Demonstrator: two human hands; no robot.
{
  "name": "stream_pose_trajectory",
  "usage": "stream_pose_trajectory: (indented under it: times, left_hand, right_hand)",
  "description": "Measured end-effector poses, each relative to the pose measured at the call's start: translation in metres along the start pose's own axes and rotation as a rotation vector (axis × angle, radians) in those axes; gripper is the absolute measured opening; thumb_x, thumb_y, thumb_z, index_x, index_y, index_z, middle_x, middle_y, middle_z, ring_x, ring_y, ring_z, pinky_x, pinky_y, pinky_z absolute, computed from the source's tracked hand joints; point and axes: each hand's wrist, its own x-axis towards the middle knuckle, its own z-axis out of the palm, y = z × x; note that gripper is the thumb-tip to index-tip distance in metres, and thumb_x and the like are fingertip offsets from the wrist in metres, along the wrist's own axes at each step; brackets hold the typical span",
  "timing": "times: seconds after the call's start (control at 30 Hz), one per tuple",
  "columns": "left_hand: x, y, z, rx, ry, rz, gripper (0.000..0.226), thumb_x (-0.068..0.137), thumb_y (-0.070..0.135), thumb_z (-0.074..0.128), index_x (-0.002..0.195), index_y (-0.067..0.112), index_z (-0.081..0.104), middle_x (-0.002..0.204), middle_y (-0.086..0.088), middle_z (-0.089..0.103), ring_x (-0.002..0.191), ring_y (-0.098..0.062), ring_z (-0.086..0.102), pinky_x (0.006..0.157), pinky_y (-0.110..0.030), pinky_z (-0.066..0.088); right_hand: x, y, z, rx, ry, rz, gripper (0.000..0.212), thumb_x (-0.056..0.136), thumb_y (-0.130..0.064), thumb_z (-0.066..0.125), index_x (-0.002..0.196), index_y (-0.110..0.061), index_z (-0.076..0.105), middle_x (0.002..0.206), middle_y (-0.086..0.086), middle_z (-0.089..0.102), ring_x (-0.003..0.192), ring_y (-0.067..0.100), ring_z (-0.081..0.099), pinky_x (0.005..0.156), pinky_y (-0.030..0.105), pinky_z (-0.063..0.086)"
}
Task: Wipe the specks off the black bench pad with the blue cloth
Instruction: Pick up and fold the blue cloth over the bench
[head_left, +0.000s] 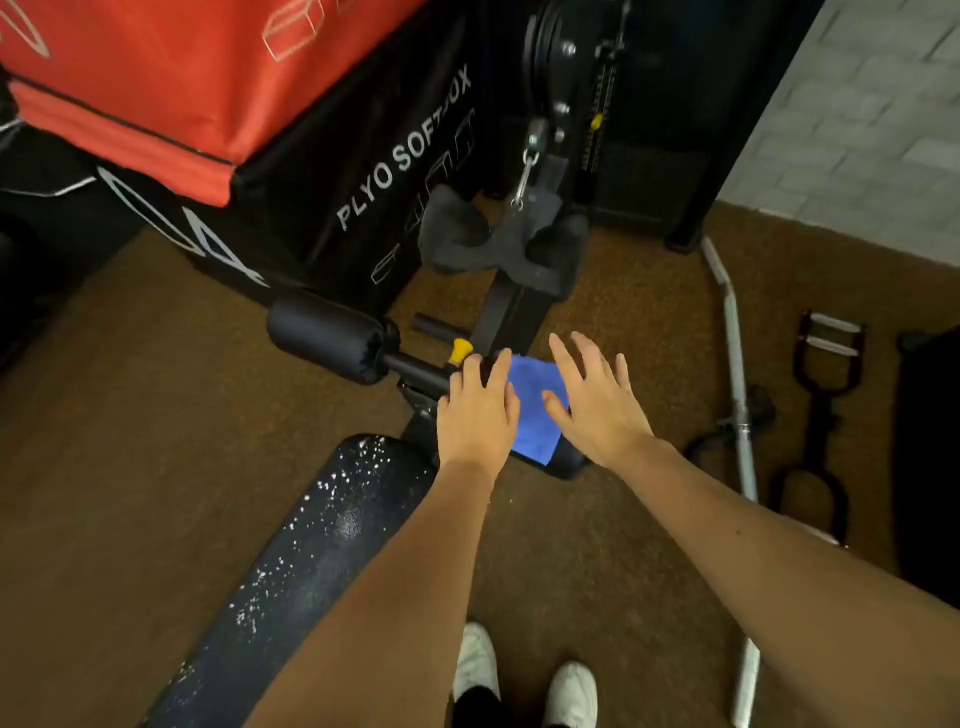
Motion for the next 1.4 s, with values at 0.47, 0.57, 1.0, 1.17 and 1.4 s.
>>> stream_pose_trajectory:
  times: [0.47,0.57,1.0,1.17,1.4]
  left_hand:
    - [-0.023,0.002,0.059,-0.698,0.082,-0.275,0.042,0.095,0.019,0.051,0.136,0.027,0.045,0.106,-0.004,0.033,0.097,-0.02,0.039,0.091,-0.027,0.039]
    - [-0.019,0.001,0.055,-0.769,0.018,-0.3,0.043,0.095,0.013,0.05,0.136,0.025,0.044,0.103,-0.005,0.032,0.083,-0.013,0.042,0.083,-0.017,0.038]
    - [-0.036,-0.031,0.017,-1.026,0.115,-0.563,0.028,0.093,0.009,0.052,0.121,0.009,0.057,0.122,-0.007,0.056,0.101,-0.01,0.052,0.075,-0.009,0.042]
    - [-0.065,-0.075,0.019,-0.954,0.076,-0.657,0.034,0.092,0.007,0.052,0.124,0.017,0.052,0.126,-0.003,0.054,0.111,-0.023,0.054,0.093,-0.042,0.047]
    - [-0.093,-0.125,0.051,-0.766,-0.042,-0.596,0.041,0.092,-0.001,0.048,0.131,0.012,0.046,0.125,-0.012,0.042,0.093,-0.011,0.045,0.075,-0.011,0.034]
  right_hand:
    - [0.006,0.006,0.045,0.17,-0.176,0.145,0.056,0.1,-0.039,0.029,0.149,-0.031,0.003,0.153,0.006,0.022,0.144,0.027,0.005,0.109,0.06,-0.002]
    - [0.008,0.002,0.046,0.301,-0.095,0.112,0.055,0.099,-0.026,0.039,0.149,-0.022,0.017,0.151,0.008,0.026,0.143,0.026,0.014,0.112,0.056,0.005]
    - [-0.001,-0.059,0.037,0.701,0.081,0.002,0.057,0.091,0.003,0.05,0.143,-0.015,0.035,0.136,0.011,0.043,0.12,0.022,0.047,0.081,0.009,0.03]
    - [-0.016,-0.098,0.059,0.701,-0.106,0.002,0.059,0.093,-0.001,0.049,0.146,-0.02,0.029,0.131,0.008,0.04,0.117,0.021,0.047,0.086,0.015,0.034]
    - [-0.035,-0.129,0.121,0.598,-0.274,0.108,0.064,0.094,-0.01,0.05,0.148,-0.025,0.019,0.139,0.008,0.031,0.119,0.019,0.044,0.095,0.028,0.04]
